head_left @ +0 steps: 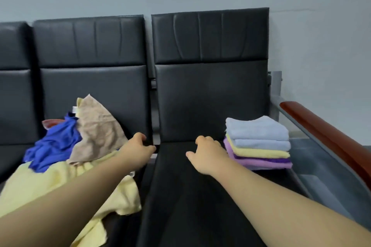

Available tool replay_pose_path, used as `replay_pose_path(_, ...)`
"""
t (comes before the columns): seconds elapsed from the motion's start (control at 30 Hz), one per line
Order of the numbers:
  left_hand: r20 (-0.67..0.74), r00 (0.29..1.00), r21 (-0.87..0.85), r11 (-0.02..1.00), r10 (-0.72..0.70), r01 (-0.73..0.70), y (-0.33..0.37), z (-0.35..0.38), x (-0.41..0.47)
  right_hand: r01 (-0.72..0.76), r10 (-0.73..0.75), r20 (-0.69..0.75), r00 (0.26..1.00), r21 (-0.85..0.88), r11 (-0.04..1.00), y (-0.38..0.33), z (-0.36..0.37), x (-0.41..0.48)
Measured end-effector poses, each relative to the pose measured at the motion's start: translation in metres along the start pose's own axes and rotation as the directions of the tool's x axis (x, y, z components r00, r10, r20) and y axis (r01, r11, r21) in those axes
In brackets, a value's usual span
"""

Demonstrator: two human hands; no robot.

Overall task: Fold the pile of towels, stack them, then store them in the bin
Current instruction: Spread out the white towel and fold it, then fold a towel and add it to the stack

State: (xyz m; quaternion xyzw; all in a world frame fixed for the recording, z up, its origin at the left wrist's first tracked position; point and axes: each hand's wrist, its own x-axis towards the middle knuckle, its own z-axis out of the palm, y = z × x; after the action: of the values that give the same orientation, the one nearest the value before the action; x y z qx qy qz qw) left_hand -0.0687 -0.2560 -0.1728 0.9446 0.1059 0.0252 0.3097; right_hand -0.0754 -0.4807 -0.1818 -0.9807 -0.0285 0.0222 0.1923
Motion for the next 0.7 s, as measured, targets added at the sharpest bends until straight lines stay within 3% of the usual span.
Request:
replay_pose_path(0.13,-0.138,0.989,0.109,0.992,-0.051,0.067,-0.065,-0.062,-0.009,0.116,-0.126,0.136,0.983,0.083,0.99,-0.076,0.036,0.006)
replay_pose_path(0.37,-0.143,0.98,0.127,0.979,-0.138,0.156,-0.147,-0.115,-0.002,0.203,-0.23,0.247,0.941,0.132,0.97,-0.175,0.079,0.02)
replay_pose_path(0.6,-0.147,0.989,0.235,0.972,0.028,0.007,-0.169,-0.102,0.033,0.191,-0.238,0.22,0.946,0.216,0.958,-0.225,0.11,0.065)
replay_pose_path(0.7,-0.111,0.994,0.276,0.961,0.022,0.01,-0.167,-0.094,0.047,0.221,-0.261,0.24,0.935,0.18,0.958,-0.232,0.122,0.085)
